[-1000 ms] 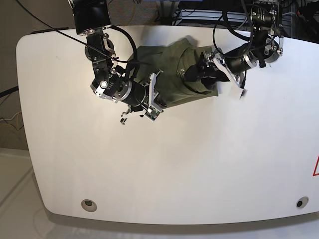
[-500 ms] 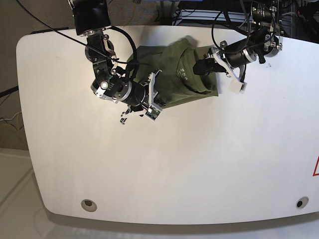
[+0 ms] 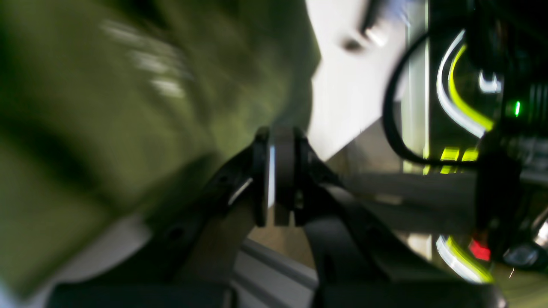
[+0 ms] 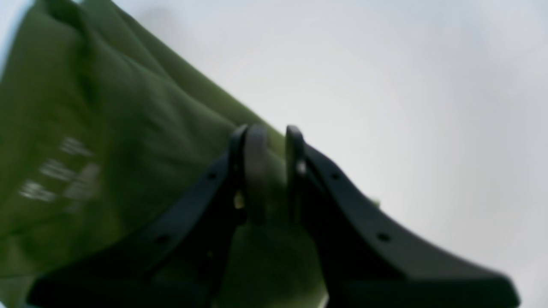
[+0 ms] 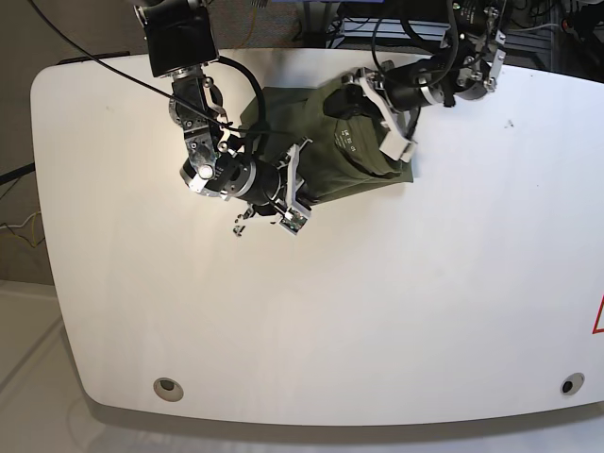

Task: Fold the T-shirt properly
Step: 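Pull the shirt sides inward with both grippers to square the rectangle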

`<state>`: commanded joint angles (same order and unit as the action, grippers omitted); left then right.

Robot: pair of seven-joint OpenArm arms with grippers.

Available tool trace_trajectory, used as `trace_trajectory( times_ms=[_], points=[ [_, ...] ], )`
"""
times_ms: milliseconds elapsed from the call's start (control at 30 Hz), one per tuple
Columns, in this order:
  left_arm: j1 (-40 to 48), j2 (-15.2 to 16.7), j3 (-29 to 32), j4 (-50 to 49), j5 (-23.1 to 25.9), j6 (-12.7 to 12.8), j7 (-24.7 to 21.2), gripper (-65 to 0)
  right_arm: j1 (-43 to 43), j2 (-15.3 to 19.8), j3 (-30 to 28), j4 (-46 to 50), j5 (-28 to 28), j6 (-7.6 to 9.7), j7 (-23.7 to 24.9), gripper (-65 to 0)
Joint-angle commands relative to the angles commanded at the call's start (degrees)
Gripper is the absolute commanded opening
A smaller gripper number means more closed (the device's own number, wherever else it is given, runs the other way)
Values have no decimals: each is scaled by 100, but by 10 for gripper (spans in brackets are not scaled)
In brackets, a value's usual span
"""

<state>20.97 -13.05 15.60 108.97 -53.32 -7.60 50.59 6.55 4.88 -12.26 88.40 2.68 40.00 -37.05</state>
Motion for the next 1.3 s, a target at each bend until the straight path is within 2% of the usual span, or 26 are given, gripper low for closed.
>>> trace_trajectory(
  times_ms=[100, 267, 467, 567, 600, 700, 767, 967, 1033, 1167, 1300],
  points=[
    [0, 149, 88, 0, 246, 0, -18, -641, 0, 9, 0, -9, 0, -4, 0, -574],
    [18, 211, 105, -132, 712, -18, -18, -641, -35, 26, 0, -62, 0, -4, 0, -574],
    [-9, 193, 62, -703, 870, -79, -158, -641, -35, 26, 0, -281, 0, -4, 9, -574],
    [-132, 158, -9, -1037, 879, -475, -642, -641, -26, 26, 0, -413, -9, -4, 9, -574],
    [-167, 105, -18, -1187, 888, -677, -791, -641, -26, 26, 0, -457, -9, -4, 18, -574],
    [-237, -53, -18, -1547, 888, -1002, -941, -641, -18, 44, 0, -527, -9, -4, 114, -574],
    [-387, -62, -18, -1741, 888, -1108, -1037, -641, -35, 53, 9, -527, -9, -4, 167, -574],
    [-580, -193, -9, -2127, 976, -1178, -1116, -641, -35, 193, 9, -527, -9, -31, 167, -574],
    [-659, -193, -9, -2189, 1081, -1178, -1116, -641, -44, 211, 9, -527, -9, -127, 167, -574],
    [-844, -220, -9, -2215, 1345, -1187, -1116, -641, -123, 325, 9, -519, -9, -462, 167, -574],
    [-941, -229, -18, -2215, 1565, -1196, -1116, -641, -158, 369, 9, -510, -9, -725, 167, -574]
  ],
)
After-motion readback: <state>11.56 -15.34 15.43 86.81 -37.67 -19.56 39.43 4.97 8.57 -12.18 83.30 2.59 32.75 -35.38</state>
